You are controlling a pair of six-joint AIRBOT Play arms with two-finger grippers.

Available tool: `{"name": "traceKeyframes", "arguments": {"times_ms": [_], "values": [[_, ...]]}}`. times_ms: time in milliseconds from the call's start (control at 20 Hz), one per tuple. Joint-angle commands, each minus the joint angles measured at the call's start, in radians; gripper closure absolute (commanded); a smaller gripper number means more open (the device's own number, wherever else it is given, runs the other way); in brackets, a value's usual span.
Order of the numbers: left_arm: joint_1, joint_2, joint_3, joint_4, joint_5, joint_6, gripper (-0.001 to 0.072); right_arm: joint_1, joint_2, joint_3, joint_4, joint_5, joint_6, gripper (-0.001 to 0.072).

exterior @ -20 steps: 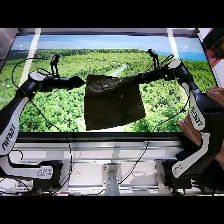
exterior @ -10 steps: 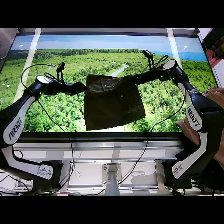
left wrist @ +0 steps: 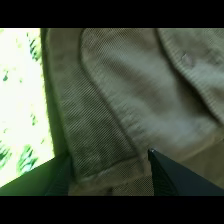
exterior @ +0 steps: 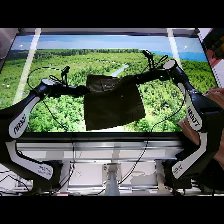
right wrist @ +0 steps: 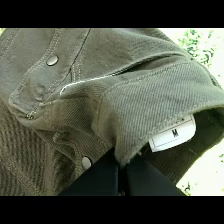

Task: Fold the clothes and pants, and hang the long-sleeved shirts on hangers.

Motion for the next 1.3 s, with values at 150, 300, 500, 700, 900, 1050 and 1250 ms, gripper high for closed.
{"name": "traceKeyframes", "arguments": {"times_ms": [150,300,500,700,900,1050,1250], "values": [[-0.022,-0.006,0.0,-0.159,0.023,0.097,0.0231,0.001,0.0,0.001,0.0,0.009,0.002,0.0684],[-0.034,-0.006,0.0,-0.155,-0.016,0.097,0.0239,0.001,0.003,0.001,0.001,0.01,0.003,0.0684],[-0.018,-0.002,0.001,-0.153,-0.056,0.097,0.0683,0.001,0.025,0.001,0.002,0.011,0.002,0.0683],[0.016,0.023,0.063,-0.196,-0.142,0.097,0.0684,0.001,0.08,0.045,0.0,0.029,0.002,0.0684],[0.052,0.1,0.218,-0.303,-0.173,0.097,0.0685,0.001,0.16,0.138,0.0,0.055,0.002,0.0685],[0.077,0.174,0.345,-0.326,-0.168,0.095,0.0685,0.001,0.235,0.203,0.001,0.058,0.001,0.0684],[0.095,0.285,0.418,-0.367,-0.113,0.077,0.0685,0.001,0.365,0.267,0.003,0.062,0.002,0.0684]]}}
